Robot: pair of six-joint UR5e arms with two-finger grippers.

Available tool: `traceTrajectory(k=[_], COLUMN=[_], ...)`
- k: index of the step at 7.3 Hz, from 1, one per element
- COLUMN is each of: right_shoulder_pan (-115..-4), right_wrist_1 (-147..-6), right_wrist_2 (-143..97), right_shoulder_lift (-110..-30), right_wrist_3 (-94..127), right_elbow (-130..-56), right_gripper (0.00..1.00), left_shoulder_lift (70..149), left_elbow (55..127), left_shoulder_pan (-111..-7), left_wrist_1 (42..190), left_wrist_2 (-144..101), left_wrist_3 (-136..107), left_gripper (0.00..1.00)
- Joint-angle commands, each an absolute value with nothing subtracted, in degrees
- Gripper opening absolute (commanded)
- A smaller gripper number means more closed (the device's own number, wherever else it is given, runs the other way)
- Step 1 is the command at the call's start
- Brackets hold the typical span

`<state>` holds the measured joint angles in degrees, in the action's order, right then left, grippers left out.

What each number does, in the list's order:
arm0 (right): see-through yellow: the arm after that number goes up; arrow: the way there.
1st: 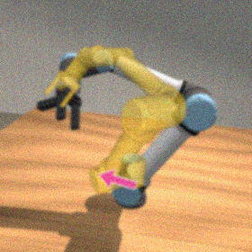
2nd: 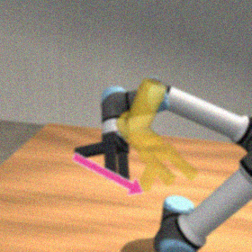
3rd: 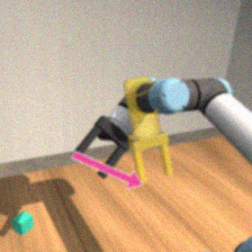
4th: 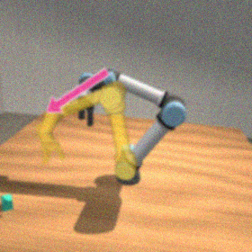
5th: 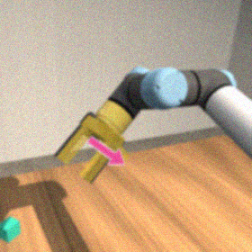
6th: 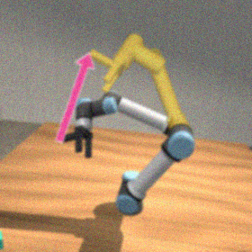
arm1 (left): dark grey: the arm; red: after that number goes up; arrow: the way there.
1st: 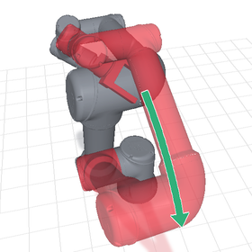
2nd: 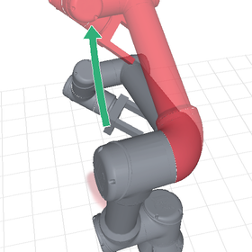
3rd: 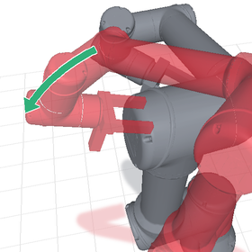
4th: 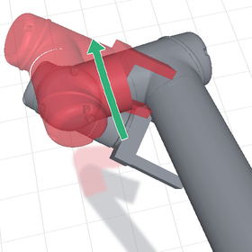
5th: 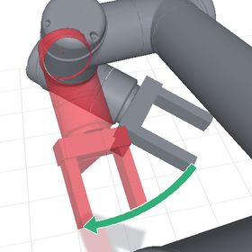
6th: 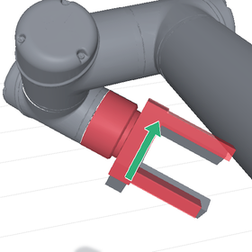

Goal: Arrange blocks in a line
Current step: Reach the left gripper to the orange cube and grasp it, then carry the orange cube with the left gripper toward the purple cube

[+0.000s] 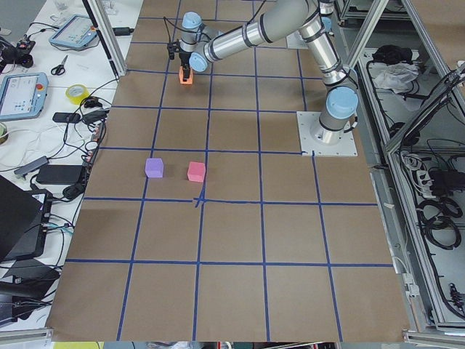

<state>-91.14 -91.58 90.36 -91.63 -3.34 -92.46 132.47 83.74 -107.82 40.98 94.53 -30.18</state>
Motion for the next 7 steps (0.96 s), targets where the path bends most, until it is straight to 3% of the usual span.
traceTrajectory(k=[1,4,7], right_shoulder_pan=[-91.14,-91.14,-91.14], right_wrist_1=[-91.67,-91.67,-91.67], right_wrist_2=[90.26,90.26,90.18], right_shoulder_lift=[-91.58,-91.58,-91.58], right_wrist_3=[-3.25,-2.73,-2.64], right_elbow=[-92.46,-92.46,-92.46], right_gripper=[1.0,1.0,1.0], left_shoulder_lift=[132.45,125.19,114.03], left_elbow=[83.94,84.28,86.74], left_shoulder_pan=[-108.02,-104.97,-89.63], left_wrist_1=[42.1,47.5,60.51], left_wrist_2=[94.75,94.92,91.86], left_wrist_3=[-32.33,-27.9,-10.8], left_gripper=[0.0,0.0,0.0])
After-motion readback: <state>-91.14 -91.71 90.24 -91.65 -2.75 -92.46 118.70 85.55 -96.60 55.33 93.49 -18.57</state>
